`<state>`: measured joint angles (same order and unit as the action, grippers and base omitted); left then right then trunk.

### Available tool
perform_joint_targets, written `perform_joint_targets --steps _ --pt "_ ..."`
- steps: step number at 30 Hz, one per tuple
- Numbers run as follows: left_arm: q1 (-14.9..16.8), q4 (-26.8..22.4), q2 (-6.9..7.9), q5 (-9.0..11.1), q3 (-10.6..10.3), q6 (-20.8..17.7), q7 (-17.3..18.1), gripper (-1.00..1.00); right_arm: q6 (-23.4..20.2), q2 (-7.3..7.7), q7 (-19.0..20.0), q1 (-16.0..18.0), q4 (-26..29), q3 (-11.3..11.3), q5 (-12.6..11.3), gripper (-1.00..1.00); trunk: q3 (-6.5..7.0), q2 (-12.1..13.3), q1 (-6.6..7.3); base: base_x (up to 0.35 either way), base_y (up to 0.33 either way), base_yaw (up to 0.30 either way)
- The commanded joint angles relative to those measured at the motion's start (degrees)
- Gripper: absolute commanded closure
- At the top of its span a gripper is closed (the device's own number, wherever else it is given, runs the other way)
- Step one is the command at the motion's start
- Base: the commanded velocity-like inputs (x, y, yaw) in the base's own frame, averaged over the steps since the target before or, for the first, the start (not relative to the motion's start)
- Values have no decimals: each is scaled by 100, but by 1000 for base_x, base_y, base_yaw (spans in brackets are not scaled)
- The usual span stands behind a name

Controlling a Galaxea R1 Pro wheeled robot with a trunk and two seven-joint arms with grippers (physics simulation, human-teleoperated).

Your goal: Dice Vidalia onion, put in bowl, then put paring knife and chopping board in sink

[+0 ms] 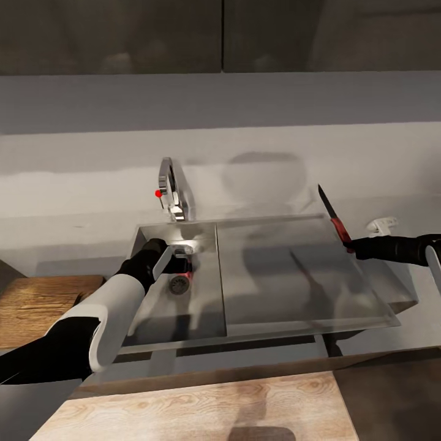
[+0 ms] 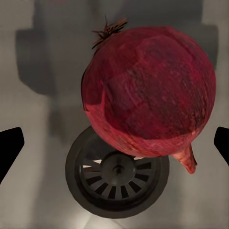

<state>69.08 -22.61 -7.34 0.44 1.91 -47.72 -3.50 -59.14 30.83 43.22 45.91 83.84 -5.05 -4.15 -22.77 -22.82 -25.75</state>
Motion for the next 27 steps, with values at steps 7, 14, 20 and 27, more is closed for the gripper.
perform_joint_targets --steps 7,14,20,27 --pt "2 -6 -4 8 20 -73 -28 -100 -50 2 224 6 1 -5 -42 100 -10 -10 -3 0 0 0" --pt "2 -8 -15 6 20 -95 -28 -100 -50 8 268 6 1 -5 -34 100 -18 -10 -3 0 0 0" --pt "1 -9 -15 8 20 -97 -28 -100 -48 51 274 6 1 -5 -37 100 -64 -10 -3 0 0 0" --pt "0 -53 -6 3 20 -75 -28 -100 -48 159 486 6 1 -5 -40 100 -106 -10 -3 0 0 0"
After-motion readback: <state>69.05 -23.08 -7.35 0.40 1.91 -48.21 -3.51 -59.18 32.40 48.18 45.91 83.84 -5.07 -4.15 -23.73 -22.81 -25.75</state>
